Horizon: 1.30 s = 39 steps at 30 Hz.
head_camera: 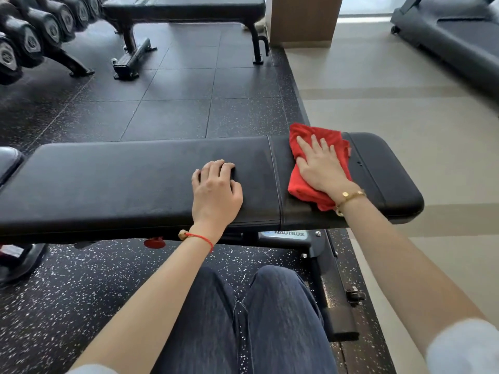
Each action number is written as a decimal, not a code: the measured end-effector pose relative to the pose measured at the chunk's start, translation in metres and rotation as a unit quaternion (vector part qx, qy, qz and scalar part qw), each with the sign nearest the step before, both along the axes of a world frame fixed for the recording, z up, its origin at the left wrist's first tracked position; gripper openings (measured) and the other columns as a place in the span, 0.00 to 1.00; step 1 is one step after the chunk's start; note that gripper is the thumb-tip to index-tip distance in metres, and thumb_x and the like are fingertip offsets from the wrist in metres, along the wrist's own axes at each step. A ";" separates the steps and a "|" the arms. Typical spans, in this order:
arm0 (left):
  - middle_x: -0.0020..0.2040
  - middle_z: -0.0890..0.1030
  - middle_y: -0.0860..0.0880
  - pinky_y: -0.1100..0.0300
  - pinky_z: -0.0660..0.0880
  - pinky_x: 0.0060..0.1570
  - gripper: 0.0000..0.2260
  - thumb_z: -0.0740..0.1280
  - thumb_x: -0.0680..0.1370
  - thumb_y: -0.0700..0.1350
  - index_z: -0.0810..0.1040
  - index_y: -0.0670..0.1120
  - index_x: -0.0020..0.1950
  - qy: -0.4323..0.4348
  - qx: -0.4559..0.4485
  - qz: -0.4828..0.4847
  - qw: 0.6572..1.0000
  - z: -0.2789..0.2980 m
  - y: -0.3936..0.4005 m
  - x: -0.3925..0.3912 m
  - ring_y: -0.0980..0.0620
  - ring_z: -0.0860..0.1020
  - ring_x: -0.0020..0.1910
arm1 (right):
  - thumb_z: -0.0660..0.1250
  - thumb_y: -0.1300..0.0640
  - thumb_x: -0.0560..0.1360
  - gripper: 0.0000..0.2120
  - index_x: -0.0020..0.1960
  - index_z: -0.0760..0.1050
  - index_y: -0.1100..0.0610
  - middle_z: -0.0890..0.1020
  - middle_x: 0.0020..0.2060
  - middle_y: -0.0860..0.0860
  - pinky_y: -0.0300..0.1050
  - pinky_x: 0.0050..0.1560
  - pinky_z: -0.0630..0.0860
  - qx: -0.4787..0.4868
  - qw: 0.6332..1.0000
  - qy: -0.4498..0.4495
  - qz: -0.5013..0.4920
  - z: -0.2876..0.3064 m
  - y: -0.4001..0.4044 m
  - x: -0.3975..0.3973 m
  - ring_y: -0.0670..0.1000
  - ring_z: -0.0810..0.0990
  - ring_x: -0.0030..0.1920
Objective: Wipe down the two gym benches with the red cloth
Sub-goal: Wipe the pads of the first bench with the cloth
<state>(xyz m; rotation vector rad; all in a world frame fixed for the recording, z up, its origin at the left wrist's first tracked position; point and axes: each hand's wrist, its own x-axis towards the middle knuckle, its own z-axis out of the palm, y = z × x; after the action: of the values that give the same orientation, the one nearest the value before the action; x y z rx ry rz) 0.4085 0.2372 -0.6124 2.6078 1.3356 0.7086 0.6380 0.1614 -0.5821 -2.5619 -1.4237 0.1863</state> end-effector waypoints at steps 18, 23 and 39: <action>0.66 0.75 0.48 0.46 0.60 0.72 0.17 0.60 0.76 0.44 0.74 0.48 0.65 0.006 0.010 0.004 1.000 0.000 0.001 0.001 0.47 0.69 0.69 | 0.50 0.51 0.82 0.27 0.80 0.49 0.48 0.50 0.79 0.56 0.57 0.77 0.41 -0.008 0.996 -0.013 -0.089 -0.002 -0.034 0.051 0.59 0.48 0.79; 0.65 0.75 0.49 0.47 0.61 0.72 0.16 0.61 0.76 0.44 0.75 0.49 0.64 0.001 0.010 0.008 1.000 0.003 0.000 0.001 0.47 0.70 0.68 | 0.51 0.52 0.82 0.27 0.80 0.49 0.49 0.50 0.79 0.56 0.57 0.77 0.42 -0.004 1.000 0.000 0.000 0.003 0.017 0.018 0.58 0.48 0.79; 0.65 0.75 0.49 0.48 0.61 0.71 0.16 0.61 0.76 0.44 0.75 0.49 0.64 0.002 0.009 0.003 1.000 0.003 -0.001 -0.001 0.47 0.69 0.68 | 0.50 0.49 0.81 0.27 0.79 0.49 0.46 0.49 0.79 0.55 0.58 0.77 0.41 -0.015 0.998 -0.002 -0.061 0.002 -0.009 0.035 0.59 0.48 0.78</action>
<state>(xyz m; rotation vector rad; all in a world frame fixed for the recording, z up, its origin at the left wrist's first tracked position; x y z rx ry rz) 0.4080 0.2359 -0.6091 2.6208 1.3456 0.7209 0.6730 0.1522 -0.5799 -2.6649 -1.2690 0.1839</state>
